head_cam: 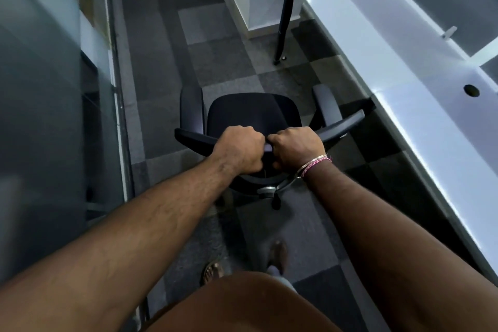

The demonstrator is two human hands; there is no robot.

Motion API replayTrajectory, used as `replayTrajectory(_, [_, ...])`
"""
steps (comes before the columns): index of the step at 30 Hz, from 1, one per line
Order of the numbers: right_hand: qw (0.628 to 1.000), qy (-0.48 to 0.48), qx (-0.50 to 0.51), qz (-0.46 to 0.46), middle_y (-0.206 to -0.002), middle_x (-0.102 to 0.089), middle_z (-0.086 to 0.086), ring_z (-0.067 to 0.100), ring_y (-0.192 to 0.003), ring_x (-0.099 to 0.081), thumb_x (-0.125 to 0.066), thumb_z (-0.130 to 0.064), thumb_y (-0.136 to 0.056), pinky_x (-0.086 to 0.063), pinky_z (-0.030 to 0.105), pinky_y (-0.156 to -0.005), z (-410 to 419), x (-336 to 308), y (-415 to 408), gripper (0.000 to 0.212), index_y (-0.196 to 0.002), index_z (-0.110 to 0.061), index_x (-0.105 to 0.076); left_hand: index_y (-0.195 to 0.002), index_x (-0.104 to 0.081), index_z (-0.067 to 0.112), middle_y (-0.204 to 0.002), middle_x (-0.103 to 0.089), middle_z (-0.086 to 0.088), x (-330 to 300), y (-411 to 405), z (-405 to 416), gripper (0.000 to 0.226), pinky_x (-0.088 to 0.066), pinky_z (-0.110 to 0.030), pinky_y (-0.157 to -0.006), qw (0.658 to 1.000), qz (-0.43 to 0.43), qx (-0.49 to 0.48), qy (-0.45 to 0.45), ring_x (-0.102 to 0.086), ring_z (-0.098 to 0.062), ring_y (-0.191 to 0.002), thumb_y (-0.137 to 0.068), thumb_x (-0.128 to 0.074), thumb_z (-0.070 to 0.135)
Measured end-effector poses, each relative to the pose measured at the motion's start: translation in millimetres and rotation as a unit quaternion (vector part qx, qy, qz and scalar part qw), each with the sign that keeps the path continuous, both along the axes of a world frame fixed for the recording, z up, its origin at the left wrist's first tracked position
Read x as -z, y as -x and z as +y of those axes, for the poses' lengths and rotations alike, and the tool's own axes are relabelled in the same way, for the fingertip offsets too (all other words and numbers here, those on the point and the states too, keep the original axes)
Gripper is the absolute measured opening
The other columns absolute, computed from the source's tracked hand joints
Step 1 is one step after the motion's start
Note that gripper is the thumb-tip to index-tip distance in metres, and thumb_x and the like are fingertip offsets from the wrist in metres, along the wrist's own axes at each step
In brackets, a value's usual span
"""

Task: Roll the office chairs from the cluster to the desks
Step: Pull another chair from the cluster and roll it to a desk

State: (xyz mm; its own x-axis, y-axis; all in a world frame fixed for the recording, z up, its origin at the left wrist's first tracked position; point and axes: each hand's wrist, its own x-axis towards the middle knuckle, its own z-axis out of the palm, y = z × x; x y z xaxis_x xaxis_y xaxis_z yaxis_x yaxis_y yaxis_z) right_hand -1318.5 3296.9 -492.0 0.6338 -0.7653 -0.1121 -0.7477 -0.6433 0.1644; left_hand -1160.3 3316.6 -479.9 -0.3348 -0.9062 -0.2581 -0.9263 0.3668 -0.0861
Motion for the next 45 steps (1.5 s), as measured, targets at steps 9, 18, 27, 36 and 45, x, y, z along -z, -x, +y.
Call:
replayTrajectory(9, [0.997, 0.004, -0.076, -0.020, -0.078, -0.068, -0.004, 0.023, -0.069, -0.067, -0.059, -0.050, -0.080, -0.036, 0.029, -0.052, -130.6, 7.5, 7.4, 0.024, -0.079, -0.027, -0.057, -0.083, -0.059, 0.026, -0.069, -0.051, 0.005, 2.0, 15.1, -103.1, 0.014, -0.043, -0.033, -0.060, 0.993, -0.005, -0.119, -0.005, -0.055, -0.019, -0.066, -0.084, -0.063, 0.040])
replayTrajectory(18, [0.991, 0.008, -0.133, -0.015, -0.080, -0.067, -0.005, 0.021, -0.073, -0.067, -0.062, -0.053, -0.080, -0.034, 0.029, -0.054, -239.0, 1.7, -9.3, 0.029, -0.086, -0.025, -0.061, -0.082, -0.064, 0.026, -0.070, -0.060, 0.005, -3.2, 2.0, -201.7, 0.016, -0.050, -0.034, -0.059, 0.988, -0.014, -0.153, -0.023, -0.060, -0.017, -0.065, -0.083, -0.062, 0.042])
replayTrajectory(27, [0.991, 0.024, -0.129, -0.031, -0.076, -0.065, -0.005, 0.021, -0.069, -0.065, -0.062, -0.060, -0.076, -0.035, 0.028, -0.052, -361.1, 10.9, -63.5, 0.035, -0.080, -0.026, -0.055, -0.077, -0.062, 0.025, -0.066, -0.059, 0.005, 2.0, -49.8, -318.8, 0.020, -0.055, -0.035, -0.060, 0.987, -0.014, -0.159, 0.001, -0.058, -0.017, -0.061, -0.084, -0.062, 0.044])
replayTrajectory(36, [0.992, 0.019, -0.120, -0.022, -0.087, -0.069, -0.005, 0.023, -0.071, -0.067, -0.056, -0.064, -0.078, -0.045, 0.029, -0.054, -488.2, 8.1, -130.1, 0.040, -0.089, -0.025, -0.059, -0.080, -0.063, 0.026, -0.065, -0.055, 0.006, 1.7, -117.4, -446.2, 0.019, -0.043, -0.032, -0.054, 0.988, -0.005, -0.153, 0.008, -0.053, -0.015, -0.056, -0.084, -0.063, 0.044])
replayTrajectory(45, [0.990, 0.035, -0.137, -0.013, -0.072, -0.066, -0.005, 0.022, -0.063, -0.065, -0.052, -0.065, -0.080, -0.034, 0.027, -0.051, -609.2, 4.4, -188.2, 0.040, -0.078, -0.025, -0.058, -0.085, -0.063, 0.026, -0.068, -0.055, 0.005, -0.9, -173.9, -561.0, 0.017, -0.048, -0.033, -0.059, 0.986, 0.013, -0.166, 0.002, -0.055, -0.016, -0.060, -0.086, -0.064, 0.043])
